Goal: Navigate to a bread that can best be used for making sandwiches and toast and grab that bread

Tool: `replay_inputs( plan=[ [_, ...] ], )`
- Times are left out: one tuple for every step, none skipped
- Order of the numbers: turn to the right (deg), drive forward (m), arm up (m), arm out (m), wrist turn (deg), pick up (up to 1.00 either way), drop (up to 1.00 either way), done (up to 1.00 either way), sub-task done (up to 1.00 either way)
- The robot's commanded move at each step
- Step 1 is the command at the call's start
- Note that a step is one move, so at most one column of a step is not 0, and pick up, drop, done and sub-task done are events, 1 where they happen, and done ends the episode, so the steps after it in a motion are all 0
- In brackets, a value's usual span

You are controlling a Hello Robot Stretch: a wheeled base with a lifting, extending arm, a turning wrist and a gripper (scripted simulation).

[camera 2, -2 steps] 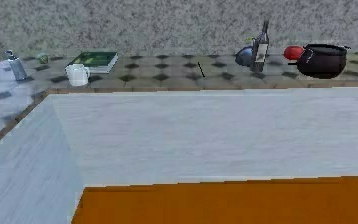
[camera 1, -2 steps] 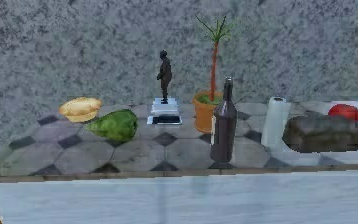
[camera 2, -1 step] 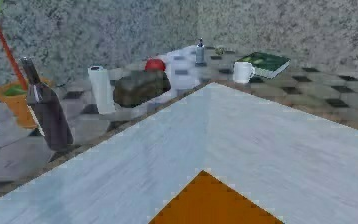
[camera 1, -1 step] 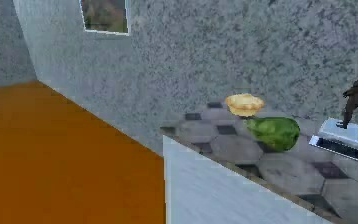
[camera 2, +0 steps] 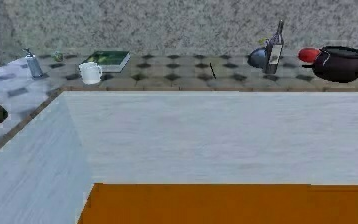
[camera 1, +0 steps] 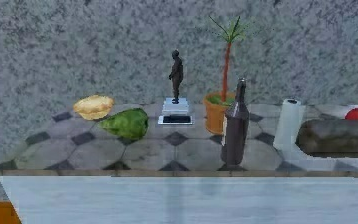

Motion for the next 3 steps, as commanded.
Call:
replay_inputs(
  plan=[
    [0.0,0.40,0.00,0.00,0.0,0.00,0.00,0.00,0.00],
    [-27.0,0.00,0.00,0.00,0.0,0.00,0.00,0.00,0.00],
    [0.0,0.00,0.50,0.00,0.0,0.00,0.00,0.00,0.00]
  ],
)
